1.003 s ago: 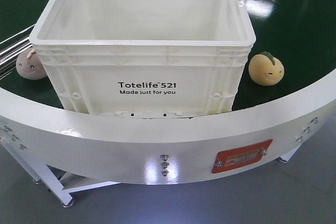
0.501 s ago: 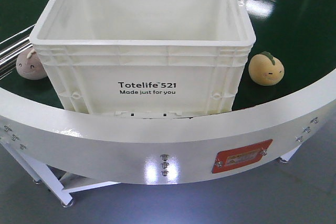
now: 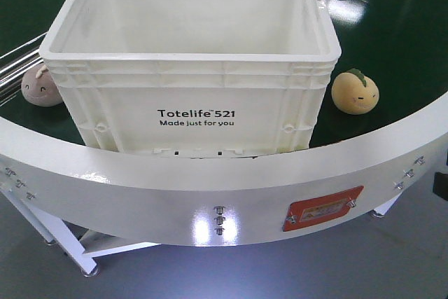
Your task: Place moving items into box and shelve
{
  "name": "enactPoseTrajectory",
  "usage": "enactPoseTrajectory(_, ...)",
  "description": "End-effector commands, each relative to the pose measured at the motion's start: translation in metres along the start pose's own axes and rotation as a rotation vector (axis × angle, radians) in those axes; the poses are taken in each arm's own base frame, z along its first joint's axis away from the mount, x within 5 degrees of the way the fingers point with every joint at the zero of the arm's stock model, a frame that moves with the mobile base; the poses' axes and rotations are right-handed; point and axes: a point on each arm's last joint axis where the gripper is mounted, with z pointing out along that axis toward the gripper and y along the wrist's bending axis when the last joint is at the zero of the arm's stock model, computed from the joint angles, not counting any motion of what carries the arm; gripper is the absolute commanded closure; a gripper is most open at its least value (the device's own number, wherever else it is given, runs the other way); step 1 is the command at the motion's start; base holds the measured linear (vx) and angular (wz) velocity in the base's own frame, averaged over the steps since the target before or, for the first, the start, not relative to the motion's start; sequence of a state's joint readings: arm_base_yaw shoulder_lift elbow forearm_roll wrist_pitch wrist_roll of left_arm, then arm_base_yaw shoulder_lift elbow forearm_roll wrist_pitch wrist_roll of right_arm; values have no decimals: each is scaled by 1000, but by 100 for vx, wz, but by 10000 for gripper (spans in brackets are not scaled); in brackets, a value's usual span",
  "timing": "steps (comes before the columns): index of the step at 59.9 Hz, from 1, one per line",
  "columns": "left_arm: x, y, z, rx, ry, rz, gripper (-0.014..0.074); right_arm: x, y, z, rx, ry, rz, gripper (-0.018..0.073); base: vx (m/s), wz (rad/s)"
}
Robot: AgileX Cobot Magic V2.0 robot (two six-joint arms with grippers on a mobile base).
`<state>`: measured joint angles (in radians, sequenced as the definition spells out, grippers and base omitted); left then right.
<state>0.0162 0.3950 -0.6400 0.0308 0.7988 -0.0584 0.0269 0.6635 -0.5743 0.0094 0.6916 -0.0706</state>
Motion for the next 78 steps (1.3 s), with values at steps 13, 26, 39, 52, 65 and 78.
enactPoseTrajectory(13,-14,-2,9,11,-14,10,-56,-19,-3,33,7,29,-17,-145,0,0)
enactPoseTrajectory(26,-16,-7,20,63,19,55,-117,-49,-6,68,10,71,24,-152,0,0)
enactPoseTrajectory(39,-16,-21,21,187,14,150,-57,-93,-9,121,0,145,27,-141,0,0)
enactPoseTrajectory(52,-16,-21,21,190,20,158,21,-126,-11,185,-17,260,-21,-139,0,0)
enactPoseTrajectory(65,-15,-21,21,190,31,158,38,-146,-13,246,-30,327,-60,-131,0,0)
enactPoseTrajectory(78,-15,-21,21,190,33,158,38,-147,-15,281,-18,359,-96,-88,0,0)
